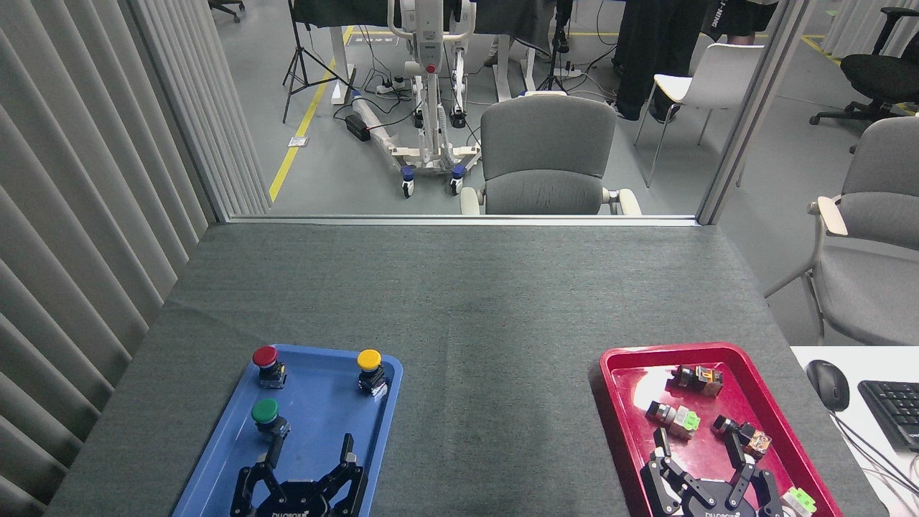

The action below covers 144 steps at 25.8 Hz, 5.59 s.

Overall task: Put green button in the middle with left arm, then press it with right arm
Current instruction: 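Move the left gripper toward the green button on the blue tray, then close the left gripper around the green button, then carry the green button off the tray and lower it onto the table middle, then open the left gripper and withdraw it toward the blue tray, then move the right gripper above the green button and press down on it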

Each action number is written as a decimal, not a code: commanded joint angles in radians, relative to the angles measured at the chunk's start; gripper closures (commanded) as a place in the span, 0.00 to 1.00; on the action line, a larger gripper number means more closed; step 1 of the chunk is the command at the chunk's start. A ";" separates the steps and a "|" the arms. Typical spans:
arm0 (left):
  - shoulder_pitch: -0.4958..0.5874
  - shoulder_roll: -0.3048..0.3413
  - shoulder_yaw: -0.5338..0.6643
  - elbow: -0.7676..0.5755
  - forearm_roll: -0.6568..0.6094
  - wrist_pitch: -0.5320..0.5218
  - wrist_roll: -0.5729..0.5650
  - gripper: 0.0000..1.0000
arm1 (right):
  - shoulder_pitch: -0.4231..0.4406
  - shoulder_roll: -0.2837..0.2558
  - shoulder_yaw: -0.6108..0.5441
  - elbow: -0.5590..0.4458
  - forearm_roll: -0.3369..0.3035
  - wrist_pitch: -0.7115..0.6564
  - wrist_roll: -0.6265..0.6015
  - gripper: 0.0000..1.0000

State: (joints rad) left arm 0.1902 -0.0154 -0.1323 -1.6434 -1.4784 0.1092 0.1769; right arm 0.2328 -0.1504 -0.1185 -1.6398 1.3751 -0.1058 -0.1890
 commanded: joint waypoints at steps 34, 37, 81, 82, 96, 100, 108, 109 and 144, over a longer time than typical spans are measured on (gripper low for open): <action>-0.163 0.213 0.217 0.280 0.050 -0.471 -0.047 0.01 | 0.017 -0.001 0.002 0.034 0.082 0.012 0.036 0.00; -0.276 0.265 0.223 0.424 0.053 -0.496 -0.080 0.01 | 0.017 -0.005 0.002 0.046 0.084 0.009 0.031 0.00; -0.485 0.333 0.183 0.610 0.075 -0.895 -0.077 1.00 | 0.019 -0.031 0.043 0.031 0.070 0.061 0.034 0.00; -0.483 0.330 0.188 0.553 0.076 -0.895 -0.044 1.00 | 0.019 -0.032 0.043 0.031 0.070 0.061 0.032 0.00; -0.476 0.035 -0.411 0.620 0.082 -0.508 0.030 1.00 | 0.014 -0.040 0.042 0.029 0.068 0.058 0.034 0.00; -0.505 -0.038 -0.408 0.763 0.079 -0.488 0.030 1.00 | 0.011 -0.046 0.036 0.032 0.047 0.057 0.032 0.00; -0.517 -0.110 -0.403 0.846 0.078 -0.437 0.012 0.95 | 0.013 -0.058 0.042 0.041 0.015 0.058 0.031 0.00; -0.518 -0.113 -0.402 0.847 0.078 -0.405 -0.011 0.83 | 0.011 -0.058 0.042 0.041 0.016 0.060 0.031 0.00; 0.015 0.146 0.053 0.071 0.096 -0.174 0.070 0.00 | -0.193 0.034 0.505 0.206 0.233 0.198 0.037 0.90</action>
State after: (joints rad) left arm 0.2047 0.1409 -0.0923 -1.6011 -1.3822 -0.0472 0.2486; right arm 0.0516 -0.1391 0.3590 -1.4691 1.5781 0.0857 -0.1521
